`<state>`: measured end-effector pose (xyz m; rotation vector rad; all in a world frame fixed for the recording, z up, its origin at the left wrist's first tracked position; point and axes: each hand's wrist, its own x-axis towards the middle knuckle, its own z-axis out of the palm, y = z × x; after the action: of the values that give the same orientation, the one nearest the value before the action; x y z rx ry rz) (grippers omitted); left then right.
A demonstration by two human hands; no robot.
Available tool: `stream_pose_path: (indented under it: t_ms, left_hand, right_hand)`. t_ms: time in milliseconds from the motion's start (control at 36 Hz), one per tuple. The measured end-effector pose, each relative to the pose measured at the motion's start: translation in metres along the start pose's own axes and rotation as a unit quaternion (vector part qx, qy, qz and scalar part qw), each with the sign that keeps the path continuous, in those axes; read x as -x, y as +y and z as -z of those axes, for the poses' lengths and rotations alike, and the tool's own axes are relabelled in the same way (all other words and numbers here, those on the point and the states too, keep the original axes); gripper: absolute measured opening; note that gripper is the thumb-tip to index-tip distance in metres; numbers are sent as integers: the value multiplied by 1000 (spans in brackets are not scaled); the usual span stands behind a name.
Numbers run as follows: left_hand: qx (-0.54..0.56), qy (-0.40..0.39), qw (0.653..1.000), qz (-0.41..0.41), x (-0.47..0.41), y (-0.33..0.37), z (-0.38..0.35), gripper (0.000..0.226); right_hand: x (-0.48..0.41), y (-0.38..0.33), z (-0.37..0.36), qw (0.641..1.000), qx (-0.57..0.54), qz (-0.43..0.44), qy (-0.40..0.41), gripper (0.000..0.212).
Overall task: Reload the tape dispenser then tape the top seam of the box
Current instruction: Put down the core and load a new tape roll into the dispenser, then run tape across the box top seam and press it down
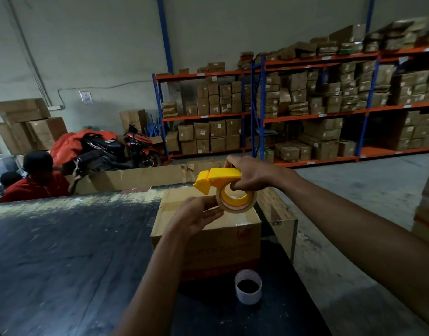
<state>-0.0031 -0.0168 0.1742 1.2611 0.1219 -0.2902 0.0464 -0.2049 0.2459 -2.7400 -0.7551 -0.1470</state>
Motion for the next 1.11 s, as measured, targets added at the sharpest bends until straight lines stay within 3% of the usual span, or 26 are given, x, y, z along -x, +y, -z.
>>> stream_pose_path:
  t_ms: [361, 639, 806, 972, 1111]
  left_hand:
    - [26, -58, 997, 50, -18, 6, 22, 16]
    - [-22, -114, 989, 86, -30, 3, 23, 21]
    - [-87, -120, 988, 38, -37, 1, 18, 27]
    - [-151, -87, 983, -65, -44, -1, 18, 32]
    - [-135, -178, 970, -92, -41, 10, 29, 19]
  right_hand:
    - [1, -12, 0, 996, 58, 59, 30, 51]
    - [-3, -4, -7, 995, 68, 63, 40, 48]
    - [-1, 4, -8, 997, 47, 47, 37, 53]
    - [7, 13, -10, 999, 22, 26, 22, 79]
    - [20, 17, -8, 999, 17, 39, 15, 79]
